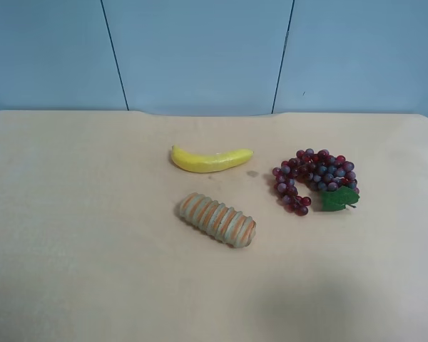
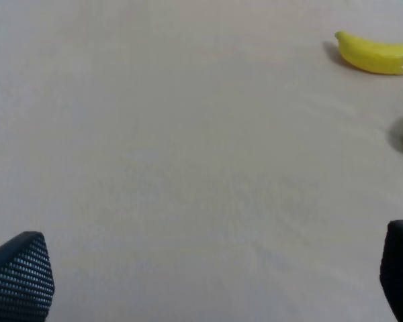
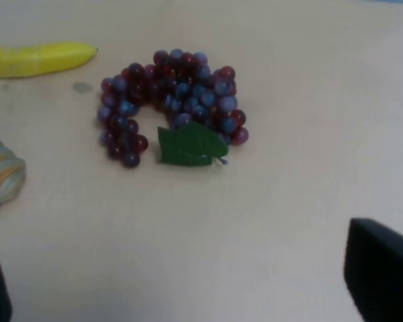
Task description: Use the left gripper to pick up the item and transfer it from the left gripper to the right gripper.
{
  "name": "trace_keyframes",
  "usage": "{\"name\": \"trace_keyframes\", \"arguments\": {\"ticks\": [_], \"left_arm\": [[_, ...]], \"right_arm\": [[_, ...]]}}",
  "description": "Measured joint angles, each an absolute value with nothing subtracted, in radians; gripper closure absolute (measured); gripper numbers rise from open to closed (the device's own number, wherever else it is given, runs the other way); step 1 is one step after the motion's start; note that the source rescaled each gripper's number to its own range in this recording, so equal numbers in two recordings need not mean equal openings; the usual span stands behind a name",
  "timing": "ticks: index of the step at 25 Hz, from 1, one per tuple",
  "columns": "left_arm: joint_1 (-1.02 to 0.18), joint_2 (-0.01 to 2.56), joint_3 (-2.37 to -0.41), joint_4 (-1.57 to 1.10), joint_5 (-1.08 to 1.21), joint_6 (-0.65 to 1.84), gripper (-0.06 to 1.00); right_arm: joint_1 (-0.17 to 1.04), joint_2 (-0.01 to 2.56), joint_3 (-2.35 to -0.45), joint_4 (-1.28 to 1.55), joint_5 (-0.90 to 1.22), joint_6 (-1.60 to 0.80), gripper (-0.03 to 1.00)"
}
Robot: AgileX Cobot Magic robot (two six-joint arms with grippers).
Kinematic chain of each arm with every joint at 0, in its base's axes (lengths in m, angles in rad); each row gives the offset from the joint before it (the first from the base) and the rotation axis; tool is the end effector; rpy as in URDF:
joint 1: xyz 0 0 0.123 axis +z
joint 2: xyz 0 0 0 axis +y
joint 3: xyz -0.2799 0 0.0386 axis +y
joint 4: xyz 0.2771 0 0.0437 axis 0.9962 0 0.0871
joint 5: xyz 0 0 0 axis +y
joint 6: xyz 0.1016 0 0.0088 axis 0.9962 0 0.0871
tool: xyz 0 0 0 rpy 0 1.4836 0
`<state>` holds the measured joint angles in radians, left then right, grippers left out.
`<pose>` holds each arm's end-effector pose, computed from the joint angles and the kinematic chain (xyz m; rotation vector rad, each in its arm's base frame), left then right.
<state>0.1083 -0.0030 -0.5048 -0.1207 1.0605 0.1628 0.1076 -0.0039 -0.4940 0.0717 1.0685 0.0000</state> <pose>0.0326 -0.0072 0.2884 0.0614 2.0296 0.0265 0.0318 0.0099 0.2840 -0.1141 2.0524 0.1528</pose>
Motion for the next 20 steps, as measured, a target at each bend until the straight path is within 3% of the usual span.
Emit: {"name": "trace_keyframes", "arguments": {"ticks": [20], "left_arm": [[0.108,-0.003,-0.505,-0.122,1.061,0.163,-0.06]], "right_arm": [[0.108,-0.004,-0.494,0.072,1.068,0.0,-0.03]]}}
